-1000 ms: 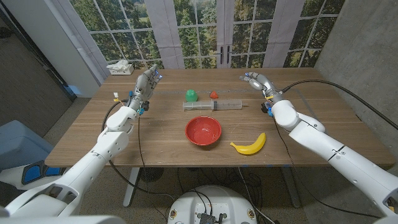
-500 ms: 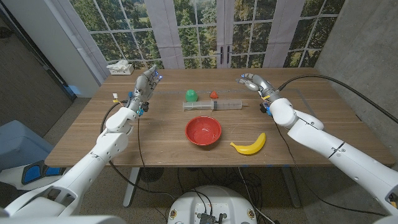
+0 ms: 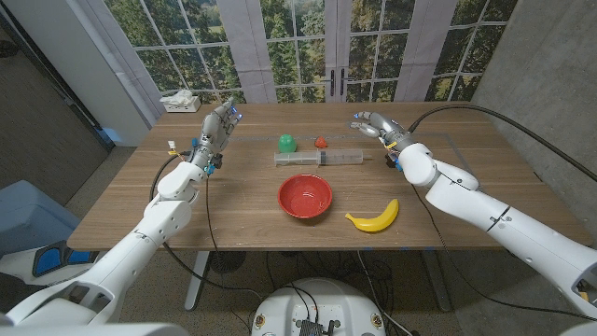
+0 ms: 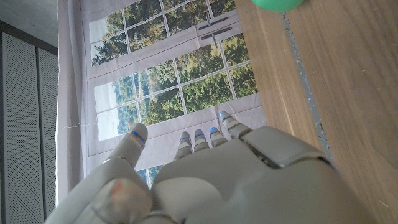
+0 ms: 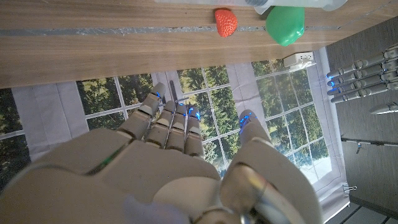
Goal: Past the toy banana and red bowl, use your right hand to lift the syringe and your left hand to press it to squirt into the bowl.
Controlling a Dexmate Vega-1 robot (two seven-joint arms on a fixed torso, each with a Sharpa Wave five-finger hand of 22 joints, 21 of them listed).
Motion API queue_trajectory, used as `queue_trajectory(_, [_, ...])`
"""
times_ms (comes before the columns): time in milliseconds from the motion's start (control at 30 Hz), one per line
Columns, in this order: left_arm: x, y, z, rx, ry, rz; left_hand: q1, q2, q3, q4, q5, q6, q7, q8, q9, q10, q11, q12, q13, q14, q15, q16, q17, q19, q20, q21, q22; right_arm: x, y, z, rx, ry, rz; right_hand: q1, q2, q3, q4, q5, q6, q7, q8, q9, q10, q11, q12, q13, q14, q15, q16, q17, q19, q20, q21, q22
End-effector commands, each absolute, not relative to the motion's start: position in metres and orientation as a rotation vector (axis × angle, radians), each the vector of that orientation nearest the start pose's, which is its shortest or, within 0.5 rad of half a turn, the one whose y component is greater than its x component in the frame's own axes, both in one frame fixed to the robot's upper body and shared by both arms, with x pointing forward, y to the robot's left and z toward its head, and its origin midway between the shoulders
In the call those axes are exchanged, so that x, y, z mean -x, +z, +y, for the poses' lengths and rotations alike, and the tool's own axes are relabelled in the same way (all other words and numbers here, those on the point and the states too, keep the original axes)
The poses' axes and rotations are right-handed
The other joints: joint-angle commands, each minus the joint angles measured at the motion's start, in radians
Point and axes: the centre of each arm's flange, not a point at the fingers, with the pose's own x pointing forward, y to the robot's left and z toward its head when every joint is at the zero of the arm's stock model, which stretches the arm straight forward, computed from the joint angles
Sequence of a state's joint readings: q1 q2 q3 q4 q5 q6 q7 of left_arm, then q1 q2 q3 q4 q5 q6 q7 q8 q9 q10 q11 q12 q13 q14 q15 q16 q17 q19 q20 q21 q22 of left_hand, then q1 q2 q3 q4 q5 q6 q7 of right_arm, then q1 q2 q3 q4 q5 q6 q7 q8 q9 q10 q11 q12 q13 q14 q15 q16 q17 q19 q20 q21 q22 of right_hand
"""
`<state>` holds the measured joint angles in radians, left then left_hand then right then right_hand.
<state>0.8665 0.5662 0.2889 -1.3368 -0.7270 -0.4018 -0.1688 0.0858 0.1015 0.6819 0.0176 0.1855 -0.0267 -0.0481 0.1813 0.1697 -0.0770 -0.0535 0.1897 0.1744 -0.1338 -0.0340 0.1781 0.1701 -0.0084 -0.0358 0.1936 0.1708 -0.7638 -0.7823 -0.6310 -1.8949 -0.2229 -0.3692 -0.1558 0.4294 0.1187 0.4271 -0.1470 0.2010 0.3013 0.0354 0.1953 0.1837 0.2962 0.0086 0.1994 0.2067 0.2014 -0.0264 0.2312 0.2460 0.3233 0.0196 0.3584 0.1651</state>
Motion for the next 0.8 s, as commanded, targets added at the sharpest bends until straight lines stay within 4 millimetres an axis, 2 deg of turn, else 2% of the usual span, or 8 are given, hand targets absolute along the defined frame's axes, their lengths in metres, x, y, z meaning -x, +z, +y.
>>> queue_trajectory(33, [-0.6241,0.0074,0.3288,0.053,-0.271,-0.754,-0.005,0.072,0.006,-0.001,0.007,0.009,-0.003,0.002,0.002,0.002,-0.002,0.006,0.002,0.003,-0.065,0.002,0.002,0.007,-0.101,0.008,0.003,-0.5900,0.0368,-0.1888,1.179,-0.007,-0.584,0.011,0.006,0.006,-0.009,0.010,-0.002,-0.009,-0.002,0.005,-0.005,-0.003,-0.001,0.004,-0.006,-0.001,-0.002,0.002,0.007,-0.001,-0.003,0.006])
queue_trajectory(300, [-0.6235,0.0053,0.3296,0.056,-0.272,-0.746,-0.005,0.071,0.007,-0.001,0.007,0.009,-0.004,0.002,0.002,0.002,-0.002,0.006,0.002,0.003,-0.065,0.002,0.002,0.007,-0.102,0.007,0.003,-0.5938,0.0346,-0.1852,1.195,0.024,-0.549,0.015,0.007,0.007,-0.011,0.011,0.003,-0.016,0.000,0.005,-0.004,-0.007,0.000,0.005,-0.005,-0.003,-0.001,0.001,0.008,0.000,-0.006,0.006])
queue_trajectory(367, [-0.6231,0.0045,0.3294,0.064,-0.274,-0.747,-0.005,0.061,0.004,-0.006,0.005,0.010,-0.005,0.001,0.002,0.002,-0.004,0.006,0.002,0.001,-0.067,0.000,0.000,0.007,-0.103,0.007,0.003,-0.5939,0.0343,-0.1844,1.214,0.016,-0.545,0.016,0.008,0.007,-0.012,0.011,0.004,-0.017,0.001,0.005,-0.002,-0.006,0.001,0.005,-0.004,-0.005,-0.001,0.001,0.009,0.000,-0.007,0.006])
queue_trajectory(800, [-0.6210,0.0025,0.3289,0.057,-0.276,-0.746,-0.001,0.063,0.005,-0.012,0.005,0.008,-0.006,0.000,0.002,-0.002,-0.003,0.003,0.002,-0.001,-0.066,-0.002,-0.001,0.007,-0.103,0.006,0.003,-0.5974,0.0282,-0.1791,1.261,0.061,-0.493,0.021,0.014,0.009,-0.013,0.014,0.007,-0.017,0.002,0.006,0.001,-0.008,0.003,0.005,0.000,-0.004,0.003,0.001,0.018,0.001,-0.010,0.006])
